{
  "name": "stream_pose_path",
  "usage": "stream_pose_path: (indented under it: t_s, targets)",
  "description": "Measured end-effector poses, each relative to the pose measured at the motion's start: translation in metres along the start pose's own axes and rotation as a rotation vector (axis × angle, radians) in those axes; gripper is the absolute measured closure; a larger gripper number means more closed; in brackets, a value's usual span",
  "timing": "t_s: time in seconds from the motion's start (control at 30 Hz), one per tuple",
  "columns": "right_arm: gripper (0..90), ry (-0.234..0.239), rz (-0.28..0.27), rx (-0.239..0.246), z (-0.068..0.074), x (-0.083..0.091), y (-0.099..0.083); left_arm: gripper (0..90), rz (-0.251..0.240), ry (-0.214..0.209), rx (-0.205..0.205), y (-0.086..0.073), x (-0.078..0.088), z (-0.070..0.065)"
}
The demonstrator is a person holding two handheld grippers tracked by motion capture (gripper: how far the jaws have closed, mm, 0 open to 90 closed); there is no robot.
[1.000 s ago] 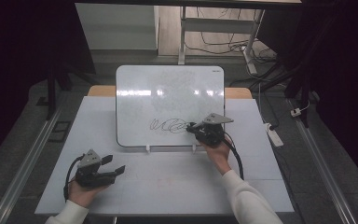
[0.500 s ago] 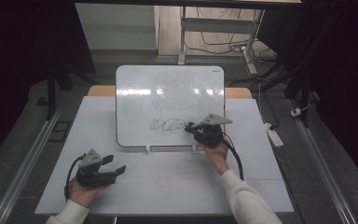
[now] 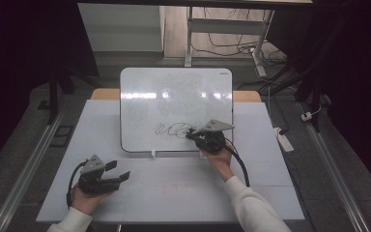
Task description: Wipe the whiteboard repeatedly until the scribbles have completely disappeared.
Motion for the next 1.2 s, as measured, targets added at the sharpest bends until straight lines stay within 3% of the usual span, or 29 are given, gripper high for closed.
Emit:
stream_pose_path:
  t_s: [0.07, 0.1, 0.17, 0.23, 0.3, 0.33, 0.4, 0.47, 0.53, 0.63, 0.73, 0.8, 0.87, 0.9, 0.97, 1.0, 1.03, 1.1, 1.2]
  targets:
    - [78.3, -0.048, -0.031, -0.022, -0.006, 0.009, 0.002, 31.3, 0.002, -0.005, 0.001, 0.0, -0.001, 0.0]
    - [78.3, -0.046, -0.035, -0.028, -0.007, 0.009, 0.001, 31.4, 0.004, -0.005, 0.0, 0.0, -0.001, 0.0]
    - [78.3, -0.001, -0.015, -0.033, -0.002, 0.003, -0.001, 31.4, 0.006, -0.006, -0.002, 0.001, -0.002, -0.001]
    - [78.3, 0.047, 0.017, -0.006, 0.006, -0.008, -0.003, 31.4, 0.004, -0.003, -0.001, 0.0, -0.001, -0.001]
    - [78.3, 0.031, 0.028, 0.031, 0.005, -0.007, 0.0, 31.3, 0.0, 0.0, 0.0, 0.0, 0.0, 0.0]
    - [78.3, 0.001, 0.01, 0.029, 0.0, -0.002, 0.002, 31.4, 0.0, 0.0, 0.001, 0.0, 0.0, 0.0]
    - [78.3, -0.073, -0.049, -0.013, -0.013, 0.012, 0.008, 31.4, 0.001, 0.001, 0.003, 0.0, 0.0, 0.0]
    - [78.3, -0.097, -0.075, -0.032, -0.022, 0.021, 0.01, 31.4, 0.002, -0.001, 0.002, 0.0, -0.001, 0.0]
    - [78.3, -0.073, -0.081, -0.045, -0.021, 0.019, 0.008, 31.4, 0.007, 0.0, 0.0, 0.0, -0.002, -0.001]
    - [78.3, 0.005, -0.041, -0.029, -0.011, 0.004, 0.005, 31.4, 0.006, 0.002, -0.001, 0.0, -0.001, -0.001]
    - [78.3, -0.004, -0.03, -0.001, -0.01, 0.001, 0.008, 31.4, 0.001, 0.007, 0.0, 0.0, 0.0, 0.0]
    - [78.3, -0.05, -0.063, -0.012, -0.015, 0.008, 0.01, 31.4, 0.002, 0.005, 0.002, 0.0, 0.0, 0.0]
    - [78.3, -0.059, -0.073, -0.021, -0.017, 0.009, 0.011, 31.4, 0.005, 0.004, -0.002, 0.0, -0.001, 0.0]
    - [78.3, -0.051, -0.066, -0.023, -0.015, 0.008, 0.01, 31.4, 0.006, 0.003, -0.002, 0.0, -0.001, 0.0]
    - [78.3, 0.012, -0.034, -0.019, -0.007, -0.003, 0.007, 31.4, 0.006, 0.005, 0.0, 0.0, -0.002, 0.0]
    - [78.3, 0.012, -0.034, -0.019, -0.007, -0.003, 0.007, 31.4, 0.006, 0.005, 0.0, 0.0, -0.002, 0.0]
    - [78.3, 0.04, -0.001, 0.017, 0.002, -0.013, 0.006, 31.4, 0.005, 0.005, 0.001, 0.0, -0.001, 0.0]
    - [78.3, 0.018, 0.002, 0.039, 0.0, -0.012, 0.009, 31.4, 0.001, 0.008, 0.002, 0.0, 0.0, 0.0]
    - [78.3, -0.049, -0.058, -0.002, -0.011, 0.001, 0.013, 31.3, 0.0, 0.007, 0.003, 0.0, 0.0, 0.001]
Point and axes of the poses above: each handheld gripper's, and its own axes: x roughly backward along the jaws, y roughly out of its top, z roughly to its left, the point moved 1 cm from there along -x, roughly forward along the jaws, and after that the axes turned 15 degrees about y, right-handed, at the moved point
